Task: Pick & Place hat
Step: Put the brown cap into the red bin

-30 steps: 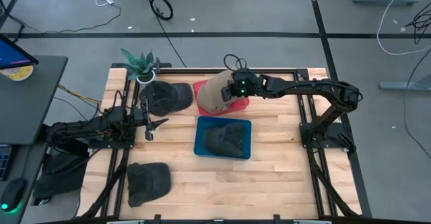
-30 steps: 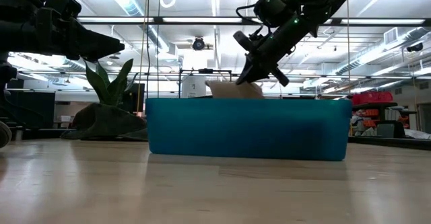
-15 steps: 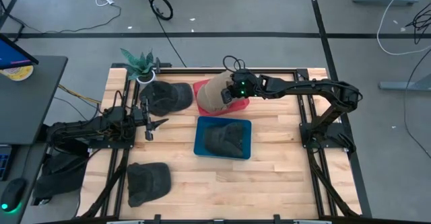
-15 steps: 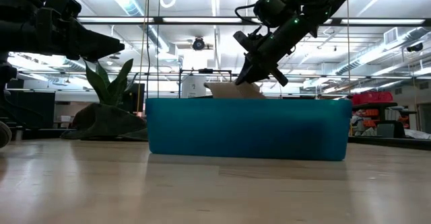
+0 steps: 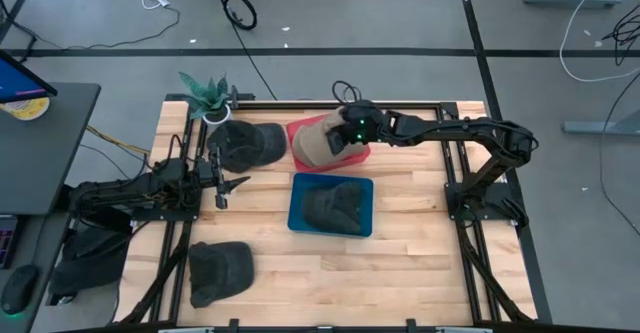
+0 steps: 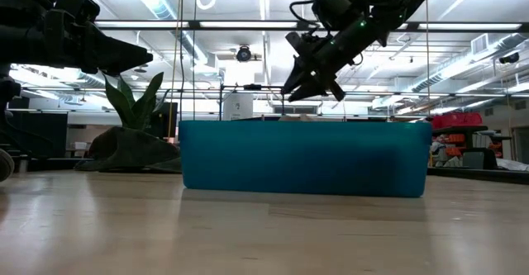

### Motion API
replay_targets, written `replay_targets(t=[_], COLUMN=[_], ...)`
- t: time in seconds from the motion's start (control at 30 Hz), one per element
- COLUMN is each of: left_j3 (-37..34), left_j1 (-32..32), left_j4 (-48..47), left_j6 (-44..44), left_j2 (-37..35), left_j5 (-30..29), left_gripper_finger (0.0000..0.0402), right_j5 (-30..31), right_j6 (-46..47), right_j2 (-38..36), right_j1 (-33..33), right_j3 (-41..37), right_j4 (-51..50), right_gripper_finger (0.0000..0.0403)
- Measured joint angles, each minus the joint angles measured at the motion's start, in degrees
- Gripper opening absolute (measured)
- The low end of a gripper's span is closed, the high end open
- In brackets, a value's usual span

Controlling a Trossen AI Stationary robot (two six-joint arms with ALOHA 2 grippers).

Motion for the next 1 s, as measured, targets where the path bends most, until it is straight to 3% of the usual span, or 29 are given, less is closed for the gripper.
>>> replay_targets(t=[0.2,0.4,0.67,1.0], left_j3=[0.0,0.0,0.0,0.0], left_j1=[0.0,0.0,0.0,0.0], left_j4=[0.0,0.0,0.1,0.0], left_j6=[0.0,0.0,0.0,0.0], left_j2=[0.0,0.0,0.0,0.0], left_j5=[0.0,0.0,0.0,0.0], left_gripper_finger=[0.0177,0.0177,0.0177,0.0177], right_j5=[-2.3,1.7,1.6,-6.3], right_j6=[-9.7,-11.4,-11.2,-7.1], right_j2=[0.0,0.0,5.7,13.7], right_j1=[1.2,1.7,0.1,-5.4], right_j3=[0.0,0.0,0.0,0.3], right_j4=[-0.9,-1.1,0.8,2.0], right_gripper_finger=[0.0106,0.001,0.0004,0.0001])
